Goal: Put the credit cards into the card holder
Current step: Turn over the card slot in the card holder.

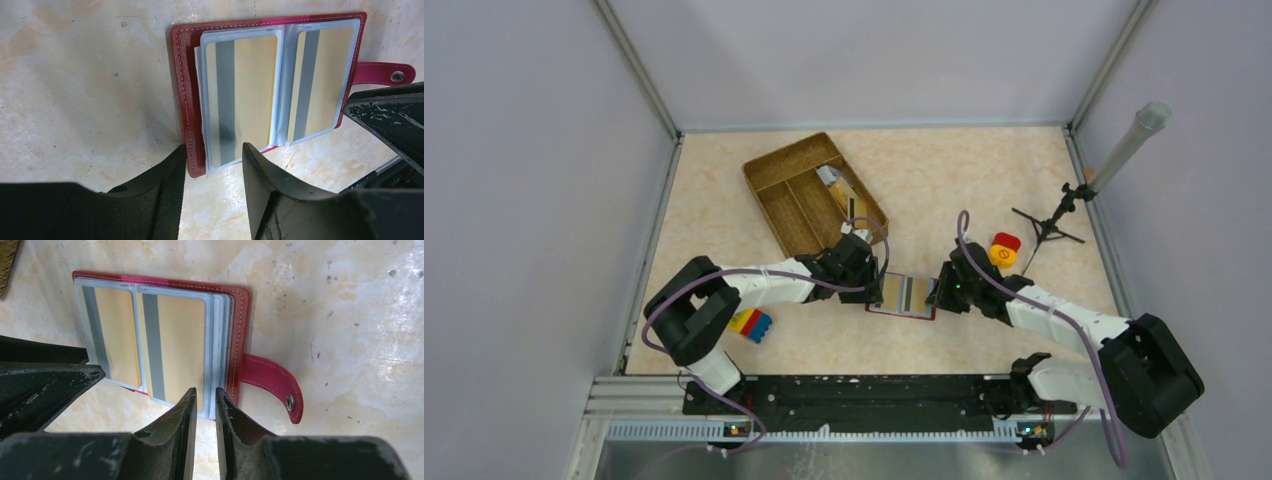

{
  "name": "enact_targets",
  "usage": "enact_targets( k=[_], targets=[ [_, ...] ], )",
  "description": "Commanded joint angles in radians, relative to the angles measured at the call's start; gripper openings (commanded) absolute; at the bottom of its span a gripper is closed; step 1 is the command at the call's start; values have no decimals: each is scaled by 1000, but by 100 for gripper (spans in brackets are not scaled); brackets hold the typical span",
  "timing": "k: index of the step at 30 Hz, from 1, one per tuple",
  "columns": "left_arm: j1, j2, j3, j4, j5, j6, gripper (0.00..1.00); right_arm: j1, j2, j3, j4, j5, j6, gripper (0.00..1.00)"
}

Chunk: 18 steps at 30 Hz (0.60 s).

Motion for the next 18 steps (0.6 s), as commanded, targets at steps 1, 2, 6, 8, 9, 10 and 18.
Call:
enact_targets(
  k=[1, 2, 6, 8, 9, 10, 18],
  targets=[
    [1, 18, -13, 4, 1, -2, 47, -3, -26, 25, 49, -21, -14, 19],
    [2, 18, -13, 4, 1, -3, 47, -3, -21, 21, 56, -23, -12, 19],
    [1, 17, -13, 3, 2, -2, 46, -3, 16, 17, 72, -32, -10, 18],
    [2, 17, -15, 1, 1, -2, 46, -3, 28, 14, 77, -31, -9, 18],
    [2, 17, -14, 1, 1, -3, 46, -3, 35, 16, 74, -29, -8, 18],
    [2, 16, -13, 2, 1, -2, 46, -3, 40, 15, 73, -27, -7, 18],
    [1, 16, -14, 2, 2, -2, 46, -3, 80, -3, 102, -44, 9, 19]
  ],
)
